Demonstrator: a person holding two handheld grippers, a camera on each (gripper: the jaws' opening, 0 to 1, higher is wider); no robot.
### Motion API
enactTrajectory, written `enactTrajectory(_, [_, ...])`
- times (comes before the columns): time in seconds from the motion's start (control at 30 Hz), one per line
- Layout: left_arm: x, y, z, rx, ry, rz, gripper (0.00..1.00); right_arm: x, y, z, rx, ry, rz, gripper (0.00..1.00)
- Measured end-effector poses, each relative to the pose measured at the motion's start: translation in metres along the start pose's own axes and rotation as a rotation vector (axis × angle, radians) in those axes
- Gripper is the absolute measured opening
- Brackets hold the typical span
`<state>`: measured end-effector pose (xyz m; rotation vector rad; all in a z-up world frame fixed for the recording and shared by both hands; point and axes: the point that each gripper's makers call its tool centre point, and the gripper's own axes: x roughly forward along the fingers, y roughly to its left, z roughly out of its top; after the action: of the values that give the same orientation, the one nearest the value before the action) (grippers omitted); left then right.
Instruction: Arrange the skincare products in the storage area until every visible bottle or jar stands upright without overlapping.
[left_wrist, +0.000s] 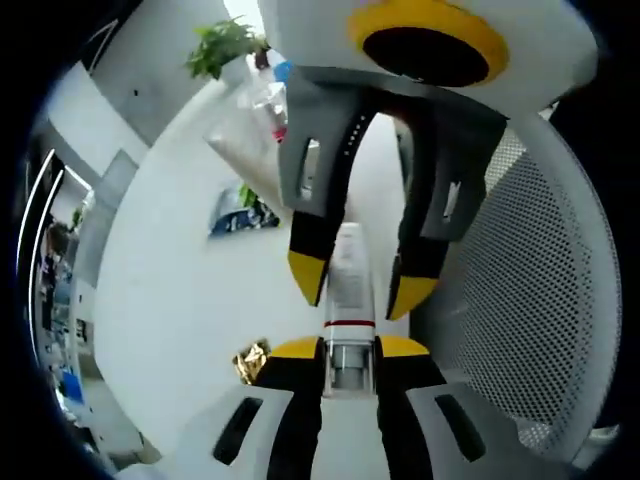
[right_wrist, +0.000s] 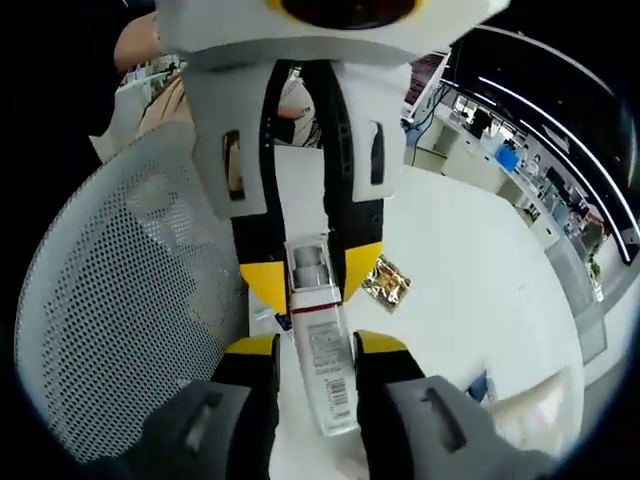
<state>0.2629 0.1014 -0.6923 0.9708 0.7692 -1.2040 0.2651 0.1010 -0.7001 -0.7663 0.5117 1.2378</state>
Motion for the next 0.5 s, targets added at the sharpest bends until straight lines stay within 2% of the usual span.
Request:
enactTrajectory(0.23, [-0.002,-0.002,0.008,0.012,-0.022,-0.014,0.15,0.005,-0.001,-0.004,-0.023,0.008,0.011,0.24])
enactTrajectory(0.5, [-0.008,0.002,0.021,0.006,-0.081,-0.035,0.15,0.006,-0.003,-0.007,-0.024,-0.004,0.014,0.23])
